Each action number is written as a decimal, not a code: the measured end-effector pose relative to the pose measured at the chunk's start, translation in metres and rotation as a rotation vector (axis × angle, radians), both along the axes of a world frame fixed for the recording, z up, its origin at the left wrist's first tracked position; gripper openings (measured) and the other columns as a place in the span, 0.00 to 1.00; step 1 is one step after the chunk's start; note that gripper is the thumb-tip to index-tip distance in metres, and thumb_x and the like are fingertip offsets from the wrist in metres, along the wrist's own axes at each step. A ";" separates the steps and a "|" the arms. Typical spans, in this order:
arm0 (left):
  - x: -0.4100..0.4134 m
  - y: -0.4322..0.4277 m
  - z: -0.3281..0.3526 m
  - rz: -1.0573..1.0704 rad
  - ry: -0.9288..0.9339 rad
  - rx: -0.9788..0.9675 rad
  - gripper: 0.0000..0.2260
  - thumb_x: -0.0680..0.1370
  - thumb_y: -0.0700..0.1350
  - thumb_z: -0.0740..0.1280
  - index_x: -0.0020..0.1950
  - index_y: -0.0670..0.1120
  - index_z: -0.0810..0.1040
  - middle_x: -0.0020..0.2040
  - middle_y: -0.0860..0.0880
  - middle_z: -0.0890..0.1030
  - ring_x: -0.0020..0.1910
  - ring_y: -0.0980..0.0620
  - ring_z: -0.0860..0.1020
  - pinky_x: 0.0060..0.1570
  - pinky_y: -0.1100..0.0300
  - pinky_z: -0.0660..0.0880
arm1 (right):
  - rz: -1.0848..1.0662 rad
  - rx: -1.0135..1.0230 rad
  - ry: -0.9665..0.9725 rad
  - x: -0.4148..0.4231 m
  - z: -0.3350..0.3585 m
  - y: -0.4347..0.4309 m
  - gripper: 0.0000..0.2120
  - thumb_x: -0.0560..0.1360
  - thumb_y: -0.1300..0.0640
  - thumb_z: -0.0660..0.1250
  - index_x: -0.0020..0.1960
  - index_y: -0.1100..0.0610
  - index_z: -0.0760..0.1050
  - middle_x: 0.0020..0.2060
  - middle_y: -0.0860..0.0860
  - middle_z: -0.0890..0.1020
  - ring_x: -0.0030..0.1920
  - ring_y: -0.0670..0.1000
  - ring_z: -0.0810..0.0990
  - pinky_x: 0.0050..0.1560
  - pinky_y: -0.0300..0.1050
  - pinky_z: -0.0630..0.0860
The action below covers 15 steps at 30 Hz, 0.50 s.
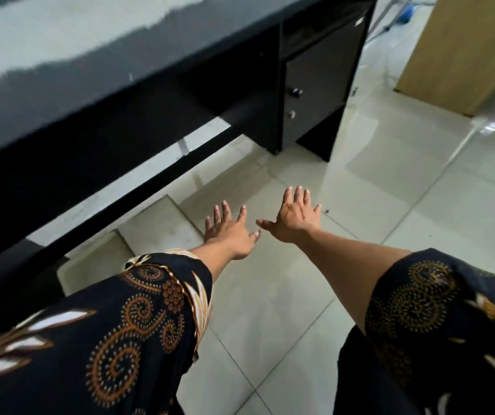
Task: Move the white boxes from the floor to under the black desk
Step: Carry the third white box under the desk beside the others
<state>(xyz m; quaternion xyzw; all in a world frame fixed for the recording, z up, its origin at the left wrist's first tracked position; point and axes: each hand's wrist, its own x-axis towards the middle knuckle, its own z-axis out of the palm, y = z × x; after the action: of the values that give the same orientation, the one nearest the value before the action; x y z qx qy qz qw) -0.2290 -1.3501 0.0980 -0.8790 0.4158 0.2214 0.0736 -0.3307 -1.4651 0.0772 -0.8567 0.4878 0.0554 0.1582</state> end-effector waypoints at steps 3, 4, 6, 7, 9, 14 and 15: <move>-0.025 -0.022 0.086 -0.054 0.014 -0.009 0.35 0.81 0.64 0.52 0.81 0.54 0.39 0.80 0.41 0.34 0.79 0.39 0.36 0.76 0.43 0.38 | -0.056 -0.014 0.001 -0.030 0.087 -0.022 0.58 0.69 0.24 0.61 0.81 0.59 0.41 0.81 0.59 0.46 0.80 0.59 0.45 0.76 0.67 0.52; -0.031 -0.026 0.108 -0.063 0.015 -0.016 0.35 0.81 0.64 0.52 0.81 0.54 0.39 0.80 0.41 0.35 0.80 0.39 0.37 0.76 0.43 0.39 | -0.070 -0.016 -0.004 -0.037 0.109 -0.027 0.58 0.68 0.24 0.62 0.81 0.59 0.41 0.81 0.59 0.46 0.80 0.59 0.45 0.76 0.67 0.53; -0.040 -0.037 0.164 -0.075 0.009 -0.015 0.35 0.81 0.64 0.53 0.81 0.54 0.40 0.80 0.41 0.35 0.80 0.39 0.37 0.76 0.42 0.40 | -0.092 -0.036 -0.019 -0.050 0.168 -0.039 0.58 0.68 0.24 0.62 0.81 0.58 0.42 0.81 0.59 0.47 0.80 0.59 0.45 0.75 0.67 0.53; -0.044 -0.041 0.187 -0.081 0.008 -0.016 0.35 0.81 0.64 0.53 0.81 0.54 0.40 0.81 0.41 0.36 0.80 0.39 0.37 0.76 0.42 0.40 | -0.098 -0.044 -0.025 -0.055 0.193 -0.042 0.58 0.68 0.24 0.62 0.81 0.58 0.42 0.81 0.59 0.47 0.80 0.59 0.46 0.75 0.67 0.53; -0.050 -0.048 0.235 -0.098 0.013 -0.025 0.35 0.81 0.64 0.53 0.82 0.54 0.40 0.81 0.41 0.37 0.80 0.39 0.38 0.77 0.42 0.41 | -0.107 -0.053 -0.038 -0.065 0.245 -0.049 0.57 0.69 0.25 0.62 0.81 0.58 0.42 0.81 0.59 0.47 0.80 0.59 0.45 0.75 0.67 0.53; -0.060 -0.058 0.359 -0.095 0.007 -0.069 0.34 0.81 0.64 0.52 0.82 0.54 0.41 0.81 0.40 0.39 0.80 0.39 0.39 0.77 0.42 0.43 | -0.103 -0.054 -0.059 -0.082 0.377 -0.054 0.57 0.70 0.26 0.64 0.81 0.58 0.42 0.81 0.58 0.46 0.81 0.58 0.45 0.75 0.67 0.52; -0.059 -0.059 0.377 -0.092 0.003 -0.082 0.34 0.81 0.64 0.52 0.82 0.54 0.41 0.81 0.40 0.39 0.80 0.39 0.39 0.78 0.42 0.43 | -0.100 -0.049 -0.067 -0.082 0.394 -0.053 0.56 0.70 0.27 0.64 0.81 0.58 0.41 0.81 0.58 0.46 0.81 0.58 0.44 0.76 0.67 0.52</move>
<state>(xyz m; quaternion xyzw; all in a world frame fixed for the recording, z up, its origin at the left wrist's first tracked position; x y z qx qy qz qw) -0.2885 -1.4093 0.4753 -0.8610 0.4646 0.2017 0.0472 -0.4127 -1.5185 0.4710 -0.8362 0.5257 0.0065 0.1559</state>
